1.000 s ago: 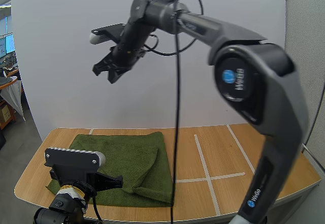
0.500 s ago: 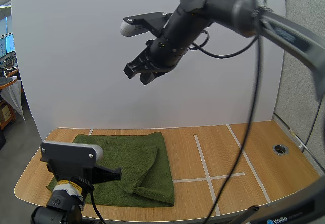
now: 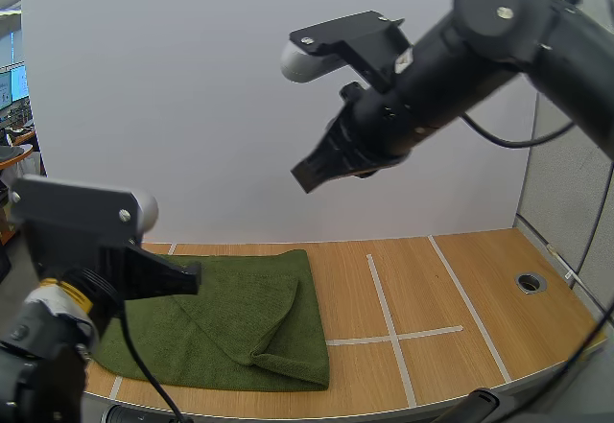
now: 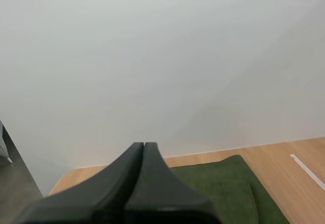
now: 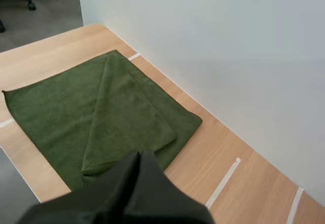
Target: Fold the towel
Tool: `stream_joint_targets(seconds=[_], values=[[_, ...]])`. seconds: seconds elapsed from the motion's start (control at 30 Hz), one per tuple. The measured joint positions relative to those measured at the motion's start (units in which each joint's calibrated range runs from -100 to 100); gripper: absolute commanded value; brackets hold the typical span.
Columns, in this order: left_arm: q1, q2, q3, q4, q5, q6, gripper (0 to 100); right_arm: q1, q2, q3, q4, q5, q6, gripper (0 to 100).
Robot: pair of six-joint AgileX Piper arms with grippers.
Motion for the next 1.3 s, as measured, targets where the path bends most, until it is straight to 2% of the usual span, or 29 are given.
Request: stream_joint_targets(seconds=[0.03, 0.13, 0.4, 0.73, 0.87, 0.93, 1.03, 1.13, 1.23, 1.3], values=[[0.0, 0.0, -3.9, 0.0, 6.3, 0.2, 0, 0.0, -0.9, 0.2, 0.0, 0.0, 0.3, 0], [0.0, 0.1, -8.2, 0.0, 14.3, 0.2, 0, 0.0, -5.9, 0.6, -0.1, 0.5, 1.5, 0], [0.0, 0.8, -10.0, -0.6, 22.4, 3.7, 0, 0.0, -13.8, 0.8, -0.1, 0.6, 2.3, 0], [0.0, 19.9, -10.3, -9.1, 23.4, 12.9, 0, 0.0, -20.0, 4.4, -0.2, 0.6, 3.7, 0], [0.0, 25.3, -10.3, -13.0, 21.8, 17.8, 0, 0.0, -22.2, 7.2, -0.2, 0.6, 3.8, 0], [0.0, 36.7, -12.8, -23.7, 19.9, 29.2, 0, 0.0, -24.2, 10.0, -0.2, 0.6, 3.8, 0], [0.0, 46.4, -17.1, -30.8, 19.1, 35.2, 0, 0.0, -26.6, 12.4, -0.2, 0.6, 3.8, 0], [0.0, 50.2, -18.5, -31.8, 19.1, 36.1, 0, 0.0, -27.6, 13.4, -0.2, 0.6, 3.8, 0], [0.0, 53.5, -20.5, -32.5, 18.9, 36.6, 14, 0.0, -29.4, 14.4, -0.3, 0.6, 3.8, 0], [0.0, 65.3, -23.6, -33.1, 18.6, 37.7, 26, 0.0, -30.9, 15.1, -0.6, 0.6, 3.8, 0]])
